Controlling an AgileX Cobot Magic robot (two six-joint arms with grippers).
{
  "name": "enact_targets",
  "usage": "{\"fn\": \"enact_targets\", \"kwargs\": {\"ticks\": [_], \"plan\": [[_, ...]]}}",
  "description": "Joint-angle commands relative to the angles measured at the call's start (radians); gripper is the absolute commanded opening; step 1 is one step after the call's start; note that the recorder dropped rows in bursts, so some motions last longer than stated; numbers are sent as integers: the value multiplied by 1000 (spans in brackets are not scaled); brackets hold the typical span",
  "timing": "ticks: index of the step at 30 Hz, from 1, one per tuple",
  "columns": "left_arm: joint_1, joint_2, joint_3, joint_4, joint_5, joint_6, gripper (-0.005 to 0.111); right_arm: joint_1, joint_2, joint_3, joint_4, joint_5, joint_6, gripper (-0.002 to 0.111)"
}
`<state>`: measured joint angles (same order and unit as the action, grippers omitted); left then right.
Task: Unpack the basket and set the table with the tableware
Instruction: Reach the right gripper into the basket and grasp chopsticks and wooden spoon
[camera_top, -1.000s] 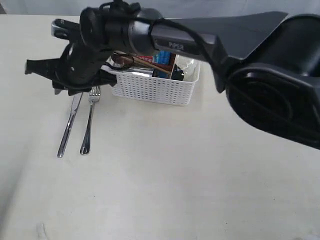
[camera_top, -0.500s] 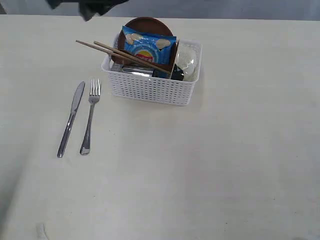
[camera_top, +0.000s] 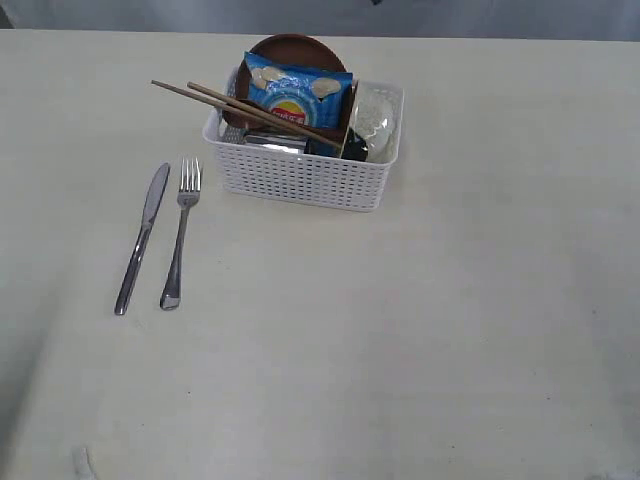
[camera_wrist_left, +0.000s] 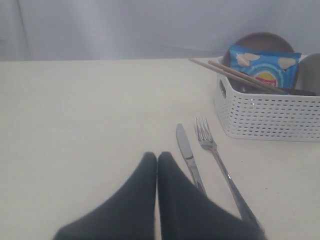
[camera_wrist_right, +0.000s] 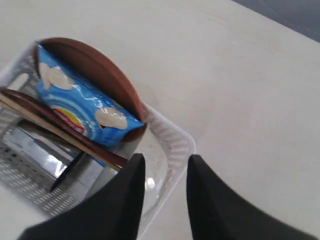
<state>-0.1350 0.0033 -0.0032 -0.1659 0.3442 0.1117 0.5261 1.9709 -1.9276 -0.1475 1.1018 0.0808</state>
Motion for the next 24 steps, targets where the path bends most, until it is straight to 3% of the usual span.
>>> {"fn": "enact_targets", "kwargs": {"ticks": [1, 10, 17, 24], "plan": [[-8, -3, 3, 4, -2, -3, 0, -2, 50, -1, -18, -11, -1, 29], [-8, -3, 3, 3, -2, -3, 0, 105, 197, -3, 79, -132, -319, 29], [-8, -3, 3, 3, -2, -3, 0, 132, 269, -50, 79, -167, -327, 49], [-8, -3, 3, 3, -2, -3, 0, 132, 343, -166, 180, -129, -370, 49]]}}
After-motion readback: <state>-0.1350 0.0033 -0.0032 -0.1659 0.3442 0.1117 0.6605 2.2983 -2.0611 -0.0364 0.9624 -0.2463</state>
